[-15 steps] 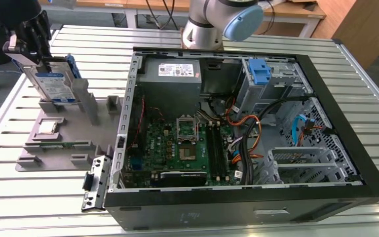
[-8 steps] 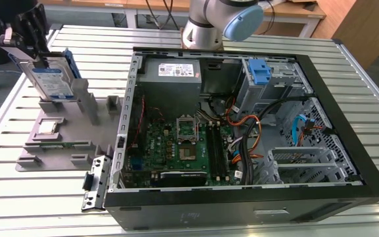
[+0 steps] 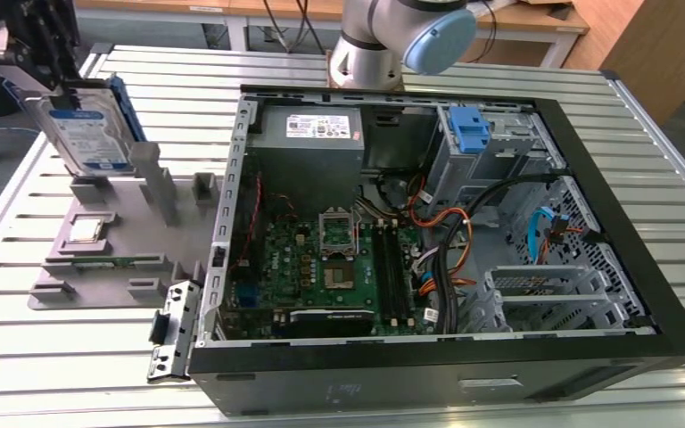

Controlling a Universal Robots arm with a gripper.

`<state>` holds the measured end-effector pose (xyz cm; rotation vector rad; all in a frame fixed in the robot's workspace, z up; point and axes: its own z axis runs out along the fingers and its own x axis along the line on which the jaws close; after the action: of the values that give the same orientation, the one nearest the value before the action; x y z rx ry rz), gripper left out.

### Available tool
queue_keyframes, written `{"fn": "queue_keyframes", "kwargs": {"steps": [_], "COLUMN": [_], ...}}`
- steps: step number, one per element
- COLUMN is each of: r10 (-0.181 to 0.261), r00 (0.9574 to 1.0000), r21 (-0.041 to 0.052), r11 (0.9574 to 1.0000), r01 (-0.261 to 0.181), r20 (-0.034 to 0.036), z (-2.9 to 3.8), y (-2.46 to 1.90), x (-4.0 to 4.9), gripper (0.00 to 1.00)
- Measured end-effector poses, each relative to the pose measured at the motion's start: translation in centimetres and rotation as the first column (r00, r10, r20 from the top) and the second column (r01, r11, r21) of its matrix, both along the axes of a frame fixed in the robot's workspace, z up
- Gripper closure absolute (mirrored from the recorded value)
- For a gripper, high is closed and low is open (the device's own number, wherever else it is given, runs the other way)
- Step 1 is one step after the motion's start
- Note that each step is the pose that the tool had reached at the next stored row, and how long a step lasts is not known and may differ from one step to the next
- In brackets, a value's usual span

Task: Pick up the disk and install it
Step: 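Pick up the disk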

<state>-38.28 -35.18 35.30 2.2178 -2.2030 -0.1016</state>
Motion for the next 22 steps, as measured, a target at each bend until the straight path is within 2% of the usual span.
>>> {"fn": "queue_keyframes", "kwargs": {"steps": [7,15,22], "r10": [0.000,0.000,0.000], "r00": [1.0000,1.0000,1.0000], "r21": [-0.0111,-0.0254,-0.0320], "r11": [0.9999,0.9997,0.9995], "r01": [0.000,0.000,0.000], "r20": [-0.0001,-0.0001,-0.0002], "z": [1.93,3.74,5.12], "y": [0.02,0.05,0.06], "x": [0.00,0.00,0.00], "gripper": [0.65,0.65,0.65]}}
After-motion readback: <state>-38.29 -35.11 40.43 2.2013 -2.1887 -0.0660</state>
